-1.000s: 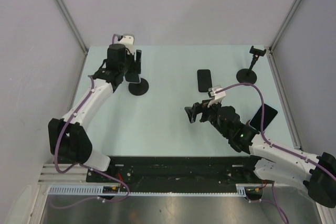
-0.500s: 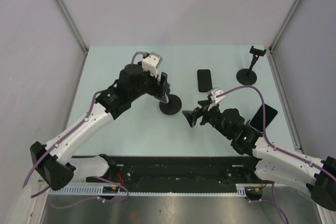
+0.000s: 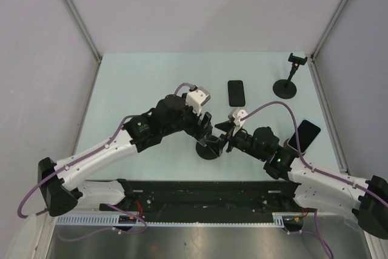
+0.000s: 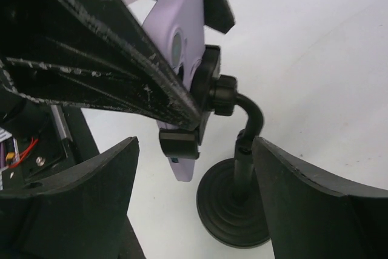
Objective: Remove the phone from the phone stand
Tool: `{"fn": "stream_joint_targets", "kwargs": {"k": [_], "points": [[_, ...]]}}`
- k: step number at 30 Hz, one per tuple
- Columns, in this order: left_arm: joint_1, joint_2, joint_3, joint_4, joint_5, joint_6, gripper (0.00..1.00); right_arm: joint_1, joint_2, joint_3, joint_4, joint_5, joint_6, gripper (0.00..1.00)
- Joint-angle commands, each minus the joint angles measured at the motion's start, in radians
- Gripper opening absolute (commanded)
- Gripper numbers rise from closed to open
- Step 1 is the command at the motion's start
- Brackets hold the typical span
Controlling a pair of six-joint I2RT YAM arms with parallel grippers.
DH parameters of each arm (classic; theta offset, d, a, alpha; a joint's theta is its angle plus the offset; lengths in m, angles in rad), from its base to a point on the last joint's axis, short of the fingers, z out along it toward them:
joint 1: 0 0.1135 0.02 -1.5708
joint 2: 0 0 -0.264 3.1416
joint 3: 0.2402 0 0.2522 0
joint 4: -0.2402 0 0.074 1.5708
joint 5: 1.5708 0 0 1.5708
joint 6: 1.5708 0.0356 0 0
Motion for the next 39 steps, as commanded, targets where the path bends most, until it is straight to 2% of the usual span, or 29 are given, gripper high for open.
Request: {"fn": "stream_joint_targets", "kwargs": {"k": [1,4,8,11,21,24,25,27,28,32,39], "points": [[-0.001,-0.054,-0.018,0.104,-0.001,-0.027,0.06,0.022,0.049,-0.003,0.068,-0.071,-0.035,0.79],[-0.001,-0.072,-0.045,0.104,-0.008,-0.044,0.06,0.038,0.085,-0.007,0.082,-0.063,-0.041,0.75],[-0.002,-0.092,-0.066,0.104,0.024,-0.049,0.07,0.051,0.104,-0.008,0.096,-0.052,-0.051,0.62],[-0.002,-0.103,-0.077,0.104,0.07,-0.038,0.09,0.056,0.093,-0.007,0.093,-0.049,-0.055,0.56],[-0.004,-0.091,-0.072,0.103,0.081,-0.014,0.09,0.059,0.007,-0.008,0.079,-0.012,-0.044,0.57],[-0.004,-0.088,-0.068,0.103,0.084,-0.011,0.08,0.061,0.012,-0.007,0.078,0.003,-0.041,0.5],[-0.004,-0.088,-0.068,0.101,0.09,-0.011,0.08,0.059,0.018,-0.007,0.078,0.004,-0.041,0.42],[-0.004,-0.088,-0.066,0.101,0.114,-0.006,0.07,0.061,0.035,-0.007,0.078,0.011,-0.041,0.34],[-0.004,-0.088,-0.068,0.101,0.122,-0.005,0.07,0.061,0.039,-0.008,0.079,0.012,-0.04,0.24],[-0.001,-0.102,-0.074,0.095,0.157,0.005,0.0,0.061,0.05,-0.007,0.076,0.027,-0.041,0.0],[0.073,-0.117,-0.051,-0.02,0.199,0.037,0.0,0.062,0.044,-0.008,0.064,0.043,-0.057,0.0]]}}
